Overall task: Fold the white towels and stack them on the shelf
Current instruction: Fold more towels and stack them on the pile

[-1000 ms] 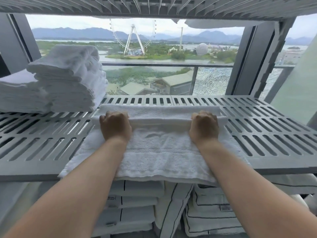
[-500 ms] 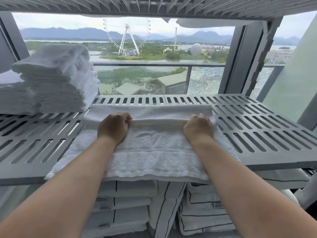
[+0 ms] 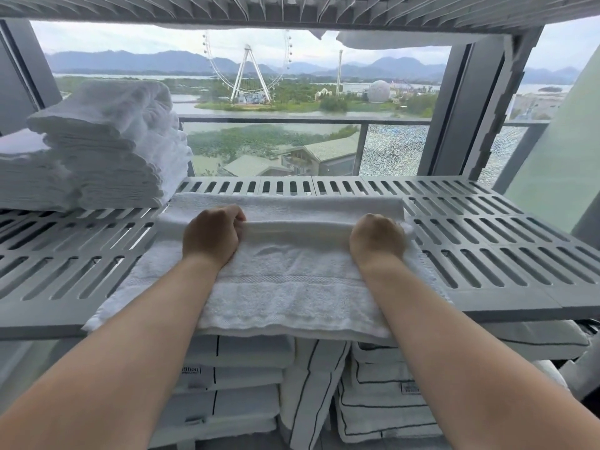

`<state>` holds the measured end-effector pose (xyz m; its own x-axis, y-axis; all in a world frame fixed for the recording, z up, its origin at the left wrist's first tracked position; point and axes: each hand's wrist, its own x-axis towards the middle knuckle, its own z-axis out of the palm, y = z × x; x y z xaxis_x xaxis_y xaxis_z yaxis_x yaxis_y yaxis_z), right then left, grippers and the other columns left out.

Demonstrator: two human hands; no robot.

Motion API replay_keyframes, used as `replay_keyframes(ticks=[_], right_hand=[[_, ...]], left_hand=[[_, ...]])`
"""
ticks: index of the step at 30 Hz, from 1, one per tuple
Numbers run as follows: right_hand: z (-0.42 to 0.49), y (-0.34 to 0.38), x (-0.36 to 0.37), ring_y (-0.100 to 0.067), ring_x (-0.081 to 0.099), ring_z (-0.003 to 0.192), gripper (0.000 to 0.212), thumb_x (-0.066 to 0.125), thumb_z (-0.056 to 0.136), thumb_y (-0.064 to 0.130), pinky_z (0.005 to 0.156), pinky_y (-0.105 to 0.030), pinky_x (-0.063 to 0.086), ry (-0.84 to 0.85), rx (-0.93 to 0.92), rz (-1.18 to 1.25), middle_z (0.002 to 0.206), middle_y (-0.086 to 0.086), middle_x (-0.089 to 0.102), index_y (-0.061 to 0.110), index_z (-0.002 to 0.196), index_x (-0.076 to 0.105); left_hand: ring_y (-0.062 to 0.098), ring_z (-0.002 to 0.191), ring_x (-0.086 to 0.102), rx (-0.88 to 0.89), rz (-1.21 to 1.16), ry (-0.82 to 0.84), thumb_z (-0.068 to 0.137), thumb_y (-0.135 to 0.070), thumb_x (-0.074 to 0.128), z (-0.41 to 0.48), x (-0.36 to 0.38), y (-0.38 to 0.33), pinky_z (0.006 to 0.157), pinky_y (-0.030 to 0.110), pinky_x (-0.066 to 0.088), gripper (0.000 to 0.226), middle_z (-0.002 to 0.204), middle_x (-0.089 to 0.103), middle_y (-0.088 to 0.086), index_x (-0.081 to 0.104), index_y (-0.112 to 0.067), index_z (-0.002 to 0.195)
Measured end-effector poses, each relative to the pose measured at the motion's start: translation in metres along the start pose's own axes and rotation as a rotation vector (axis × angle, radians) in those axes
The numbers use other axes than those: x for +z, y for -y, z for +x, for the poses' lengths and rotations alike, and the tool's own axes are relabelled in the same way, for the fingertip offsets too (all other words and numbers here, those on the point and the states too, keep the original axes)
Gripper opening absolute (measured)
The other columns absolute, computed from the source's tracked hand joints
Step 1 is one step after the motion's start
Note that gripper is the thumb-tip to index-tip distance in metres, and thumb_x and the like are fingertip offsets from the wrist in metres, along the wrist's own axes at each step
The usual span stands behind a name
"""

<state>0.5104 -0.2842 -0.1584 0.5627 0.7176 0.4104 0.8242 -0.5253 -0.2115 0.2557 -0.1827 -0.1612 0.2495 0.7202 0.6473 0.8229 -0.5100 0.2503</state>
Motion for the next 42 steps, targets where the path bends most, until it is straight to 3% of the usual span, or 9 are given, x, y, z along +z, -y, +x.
replay_keyframes(ticks=[5, 7, 11, 17, 24, 27, 31, 38, 42], right_hand=[[0.003, 0.0, -0.002, -0.03, 0.064, 0.099, 0.038, 0.037, 0.09, 0.0, 0.091, -0.039, 0.051, -0.044, -0.041, 0.093, 0.107, -0.017, 0.071, 0.004, 0.11, 0.069], [-0.003, 0.007, -0.006, -0.027, 0.065, 0.109, 0.048, 0.044, 0.083, -0.003, 0.09, -0.038, 0.055, -0.108, -0.324, 0.268, 0.12, -0.012, 0.07, 0.012, 0.123, 0.066], [-0.014, 0.043, -0.011, -0.021, 0.069, 0.102, 0.022, 0.059, 0.087, 0.015, 0.084, -0.031, 0.056, -0.077, -0.665, 0.276, 0.111, -0.004, 0.074, 0.018, 0.102, 0.075], [-0.014, 0.11, -0.01, -0.022, 0.066, 0.103, 0.028, 0.062, 0.089, 0.036, 0.086, -0.039, 0.057, 0.05, -0.71, 0.148, 0.115, -0.001, 0.069, 0.023, 0.113, 0.07], [-0.025, 0.132, 0.001, -0.02, 0.064, 0.091, 0.023, 0.056, 0.093, 0.032, 0.079, -0.031, 0.055, 0.104, -0.644, 0.121, 0.1, -0.002, 0.066, 0.021, 0.105, 0.073], [-0.029, 0.132, 0.003, -0.026, 0.064, 0.082, 0.021, 0.053, 0.092, 0.021, 0.069, -0.032, 0.053, 0.039, -0.581, 0.105, 0.087, -0.004, 0.066, 0.014, 0.088, 0.072], [-0.038, 0.133, 0.003, -0.031, 0.063, 0.078, 0.013, 0.06, 0.087, 0.014, 0.058, -0.036, 0.051, -0.162, -0.523, 0.095, 0.076, -0.008, 0.064, 0.012, 0.076, 0.064], [-0.038, 0.127, 0.003, -0.032, 0.06, 0.103, 0.029, 0.058, 0.081, 0.003, 0.089, -0.043, 0.05, 0.006, -0.526, 0.091, 0.103, -0.01, 0.067, 0.013, 0.105, 0.071], [-0.038, 0.129, 0.003, -0.03, 0.059, 0.096, 0.028, 0.053, 0.08, -0.001, 0.084, -0.04, 0.051, -0.006, -0.516, 0.063, 0.094, -0.009, 0.062, 0.01, 0.098, 0.071]], left_hand=[[0.027, 0.075, 0.065, 0.062, 0.005, -0.043, 0.085, 0.0, 0.057, -0.002, -0.003, -0.002, 0.069, 0.032, 0.047, 0.024, 0.086, 0.071, 0.004, 0.071, -0.019, 0.088], [0.025, 0.082, 0.064, 0.033, 0.002, 0.037, 0.088, -0.005, 0.056, -0.002, -0.005, -0.002, 0.08, 0.036, 0.048, 0.021, 0.089, 0.069, 0.001, 0.069, -0.022, 0.09], [0.022, 0.094, 0.059, -0.08, -0.033, 0.201, 0.091, -0.005, 0.051, 0.001, -0.011, 0.005, 0.082, 0.036, 0.051, 0.027, 0.102, 0.065, 0.002, 0.068, -0.023, 0.104], [0.025, 0.093, 0.066, 0.057, 0.287, 0.399, 0.091, -0.003, 0.046, 0.011, -0.039, 0.031, 0.071, 0.036, 0.053, 0.029, 0.103, 0.067, 0.003, 0.066, -0.022, 0.101], [0.023, 0.083, 0.068, 0.344, 0.427, 0.189, 0.086, 0.003, 0.056, 0.007, -0.052, 0.054, 0.069, 0.035, 0.059, 0.028, 0.092, 0.07, 0.002, 0.069, -0.014, 0.105], [0.028, 0.093, 0.067, 0.249, 0.38, 0.286, 0.085, 0.007, 0.056, 0.003, -0.045, 0.063, 0.078, 0.039, 0.056, 0.035, 0.099, 0.069, 0.006, 0.066, -0.015, 0.11], [0.033, 0.088, 0.07, 0.206, 0.392, 0.344, 0.08, 0.012, 0.055, 0.009, -0.049, 0.076, 0.065, 0.038, 0.055, 0.037, 0.093, 0.071, 0.011, 0.071, -0.012, 0.103], [0.035, 0.098, 0.068, 0.231, 0.335, 0.463, 0.083, 0.01, 0.051, 0.013, -0.045, 0.078, 0.065, 0.037, 0.05, 0.039, 0.106, 0.069, 0.011, 0.069, -0.011, 0.11], [0.03, 0.094, 0.07, 0.467, 0.345, 0.409, 0.086, 0.01, 0.051, 0.014, -0.043, 0.076, 0.064, 0.037, 0.053, 0.036, 0.102, 0.07, 0.007, 0.063, -0.014, 0.109]])
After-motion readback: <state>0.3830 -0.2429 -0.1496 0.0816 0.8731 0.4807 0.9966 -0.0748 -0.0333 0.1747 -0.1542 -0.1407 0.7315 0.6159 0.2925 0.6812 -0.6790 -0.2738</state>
